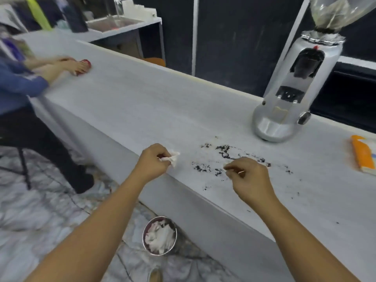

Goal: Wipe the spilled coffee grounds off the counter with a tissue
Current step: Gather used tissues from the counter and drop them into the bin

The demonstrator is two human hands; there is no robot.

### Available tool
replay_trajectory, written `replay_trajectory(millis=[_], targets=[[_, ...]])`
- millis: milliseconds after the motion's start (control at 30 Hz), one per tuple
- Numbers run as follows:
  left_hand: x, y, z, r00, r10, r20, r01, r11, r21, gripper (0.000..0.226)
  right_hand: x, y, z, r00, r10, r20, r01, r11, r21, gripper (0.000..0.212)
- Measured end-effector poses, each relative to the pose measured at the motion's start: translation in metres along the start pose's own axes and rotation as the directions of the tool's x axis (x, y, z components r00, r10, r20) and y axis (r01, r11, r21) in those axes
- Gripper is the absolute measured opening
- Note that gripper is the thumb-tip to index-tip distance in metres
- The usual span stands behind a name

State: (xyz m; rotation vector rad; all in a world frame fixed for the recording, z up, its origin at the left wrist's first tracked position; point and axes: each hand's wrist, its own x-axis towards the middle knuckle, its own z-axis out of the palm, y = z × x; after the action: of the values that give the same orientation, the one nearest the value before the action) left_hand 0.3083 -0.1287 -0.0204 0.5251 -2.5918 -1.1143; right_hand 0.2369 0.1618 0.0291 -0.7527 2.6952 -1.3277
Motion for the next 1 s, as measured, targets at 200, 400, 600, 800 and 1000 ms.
replay_trajectory(millis=[200,400,600,800,1000], targets=[[-0.063,-0.119,0.008,0.955,-0.286,0.073,0.29,0.956,-0.051,0.023,-0.051,-0.022,0.135,0.941,-0.035,0.337,-0.035,0.98,0.198,0.032],[-0.083,-0.271,0.067,0.883,-0.439,0.166,0.448,0.894,-0.017,0.024,-0.079,0.07,0.304,0.851,0.152,0.503,-0.2,0.979,0.042,0.032],[-0.082,-0.413,0.155,0.836,-0.442,0.327,0.443,0.893,0.075,0.017,-0.086,0.182,0.454,0.823,0.344,0.453,-0.302,0.939,-0.165,0.031],[-0.094,-0.52,0.26,0.785,-0.377,0.491,0.307,0.926,0.22,0.02,-0.094,0.277,0.573,0.786,0.529,0.321,-0.475,0.848,-0.235,0.021],[-0.117,-0.58,0.335,0.783,-0.395,0.48,0.311,0.918,0.248,0.026,-0.107,0.349,0.64,0.788,0.562,0.253,-0.505,0.824,-0.257,0.022]])
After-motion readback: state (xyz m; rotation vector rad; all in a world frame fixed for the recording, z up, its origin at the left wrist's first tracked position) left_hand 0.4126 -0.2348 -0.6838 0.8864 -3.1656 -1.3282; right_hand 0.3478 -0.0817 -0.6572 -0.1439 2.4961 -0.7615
